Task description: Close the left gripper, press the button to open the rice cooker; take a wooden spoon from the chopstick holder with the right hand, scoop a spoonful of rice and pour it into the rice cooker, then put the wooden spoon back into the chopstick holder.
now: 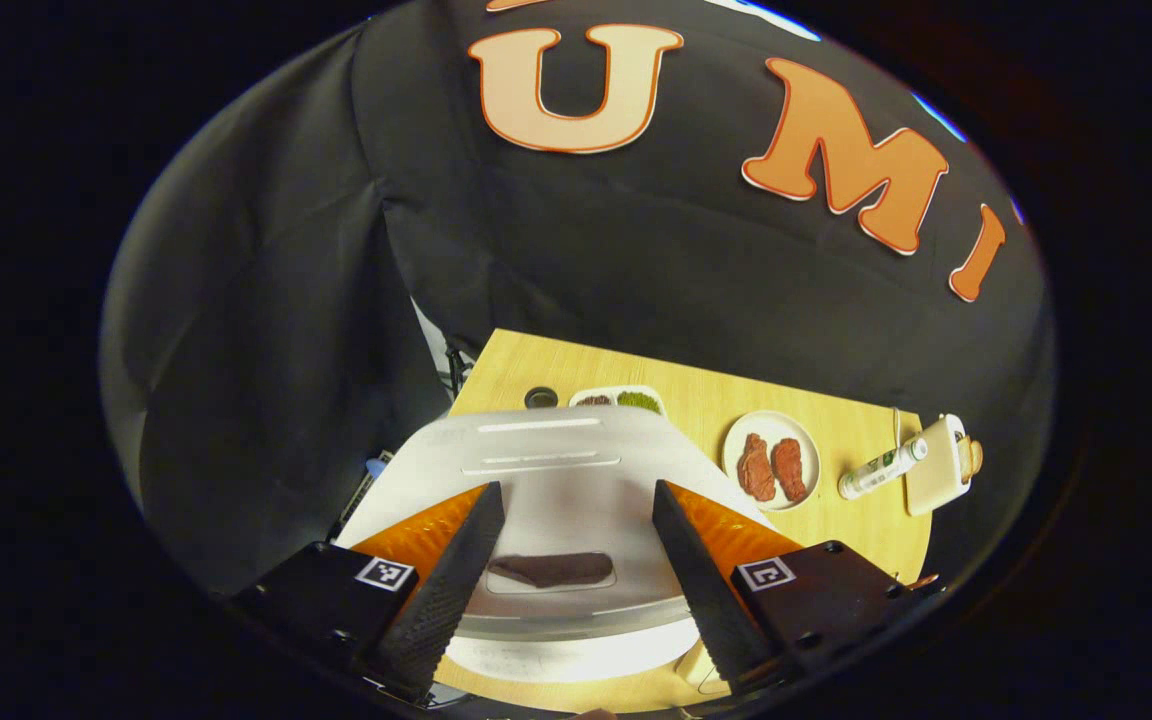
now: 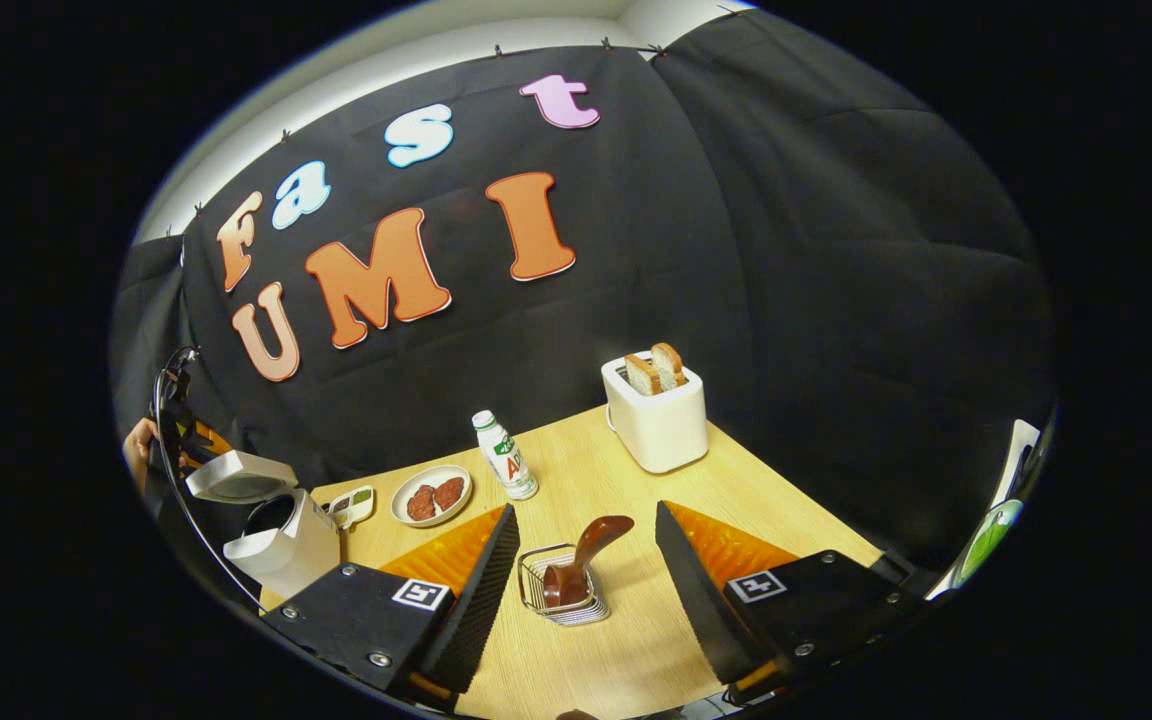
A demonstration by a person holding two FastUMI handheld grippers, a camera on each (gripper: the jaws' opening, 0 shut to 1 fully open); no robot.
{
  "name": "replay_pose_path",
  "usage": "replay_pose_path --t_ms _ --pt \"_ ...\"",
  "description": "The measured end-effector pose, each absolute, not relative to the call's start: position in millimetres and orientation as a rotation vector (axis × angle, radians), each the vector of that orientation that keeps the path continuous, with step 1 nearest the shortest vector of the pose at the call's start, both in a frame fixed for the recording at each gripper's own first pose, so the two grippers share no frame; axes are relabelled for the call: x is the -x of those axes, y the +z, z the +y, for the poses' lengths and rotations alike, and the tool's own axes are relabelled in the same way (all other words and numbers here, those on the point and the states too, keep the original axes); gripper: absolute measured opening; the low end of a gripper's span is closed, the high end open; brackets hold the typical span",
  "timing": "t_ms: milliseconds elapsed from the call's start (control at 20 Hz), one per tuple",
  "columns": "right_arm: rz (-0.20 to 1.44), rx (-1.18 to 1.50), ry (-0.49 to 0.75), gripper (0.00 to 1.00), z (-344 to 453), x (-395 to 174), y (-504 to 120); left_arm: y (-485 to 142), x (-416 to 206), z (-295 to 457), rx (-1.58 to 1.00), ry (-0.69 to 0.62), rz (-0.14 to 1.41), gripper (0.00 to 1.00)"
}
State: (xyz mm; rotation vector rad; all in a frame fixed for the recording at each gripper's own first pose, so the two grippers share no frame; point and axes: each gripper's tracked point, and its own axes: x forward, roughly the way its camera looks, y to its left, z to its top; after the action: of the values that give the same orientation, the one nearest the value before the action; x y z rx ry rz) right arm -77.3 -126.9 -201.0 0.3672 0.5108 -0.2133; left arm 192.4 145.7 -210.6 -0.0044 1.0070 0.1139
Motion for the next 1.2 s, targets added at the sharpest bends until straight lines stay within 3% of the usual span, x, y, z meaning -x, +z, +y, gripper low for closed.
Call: replay_pose_path --t_ms 550,650,1000,1200 --pt "0.540 -0.330 -0.142 0.86 -113.0 77.9 -214.1 -299.6 -113.1 140.0 0.017 0.208 1.294 1.00" --pt "0.543 -0.332 -0.125 0.86 -109.0 74.5 -213.9 -299.8 -116.3 141.0 0.015 0.212 1.281 1.00" --pt "0.521 -0.295 -0.073 0.86 -84.2 58.3 -210.1 -292.5 -119.7 142.0 -0.036 0.243 1.093 1.00" --pt "0.485 -0.216 -0.059 0.86 -74.2 41.2 -191.0 -223.7 -127.0 132.4 -0.101 0.229 0.757 1.00"
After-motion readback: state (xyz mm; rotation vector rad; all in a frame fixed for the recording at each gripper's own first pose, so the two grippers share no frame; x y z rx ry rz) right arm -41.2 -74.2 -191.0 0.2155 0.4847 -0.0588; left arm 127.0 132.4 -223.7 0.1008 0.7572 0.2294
